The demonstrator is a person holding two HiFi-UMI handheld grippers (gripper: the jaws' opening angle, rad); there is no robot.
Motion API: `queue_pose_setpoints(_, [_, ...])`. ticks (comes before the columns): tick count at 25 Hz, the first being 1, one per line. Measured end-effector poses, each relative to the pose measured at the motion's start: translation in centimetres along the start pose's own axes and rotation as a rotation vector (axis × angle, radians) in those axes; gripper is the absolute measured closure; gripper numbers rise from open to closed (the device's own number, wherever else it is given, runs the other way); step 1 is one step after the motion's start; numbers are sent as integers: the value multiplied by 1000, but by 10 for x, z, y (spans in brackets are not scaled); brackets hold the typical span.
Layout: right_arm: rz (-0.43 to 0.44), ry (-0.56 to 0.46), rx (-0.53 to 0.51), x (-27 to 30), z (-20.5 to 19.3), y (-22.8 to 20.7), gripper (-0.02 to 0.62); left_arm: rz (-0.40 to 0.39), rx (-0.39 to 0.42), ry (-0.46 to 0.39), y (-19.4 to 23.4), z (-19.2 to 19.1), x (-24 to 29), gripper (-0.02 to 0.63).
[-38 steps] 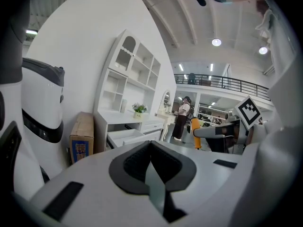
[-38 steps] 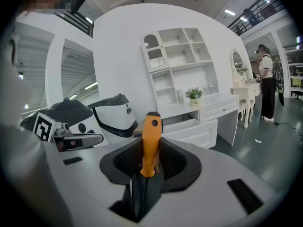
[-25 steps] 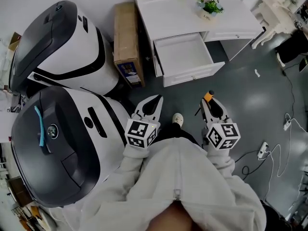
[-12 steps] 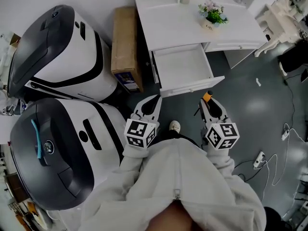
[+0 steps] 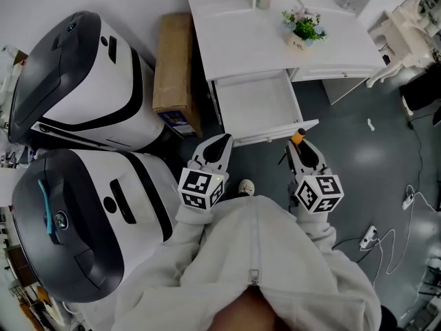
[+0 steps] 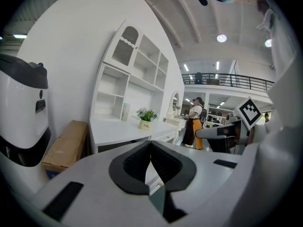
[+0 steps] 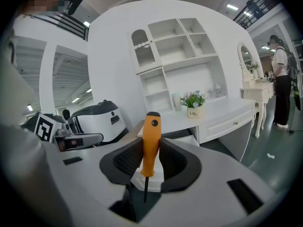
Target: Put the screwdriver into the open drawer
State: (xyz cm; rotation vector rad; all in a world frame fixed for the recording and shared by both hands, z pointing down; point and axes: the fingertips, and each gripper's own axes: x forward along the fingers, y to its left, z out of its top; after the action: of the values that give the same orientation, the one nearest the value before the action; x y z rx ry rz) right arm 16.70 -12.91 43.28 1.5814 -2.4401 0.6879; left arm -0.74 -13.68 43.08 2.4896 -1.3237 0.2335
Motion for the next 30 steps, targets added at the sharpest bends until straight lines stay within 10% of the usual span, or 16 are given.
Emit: queue_pose_setpoints(30, [-50,47,113,47,-7,-56,474,-26,-22,87,20,-15,61,589])
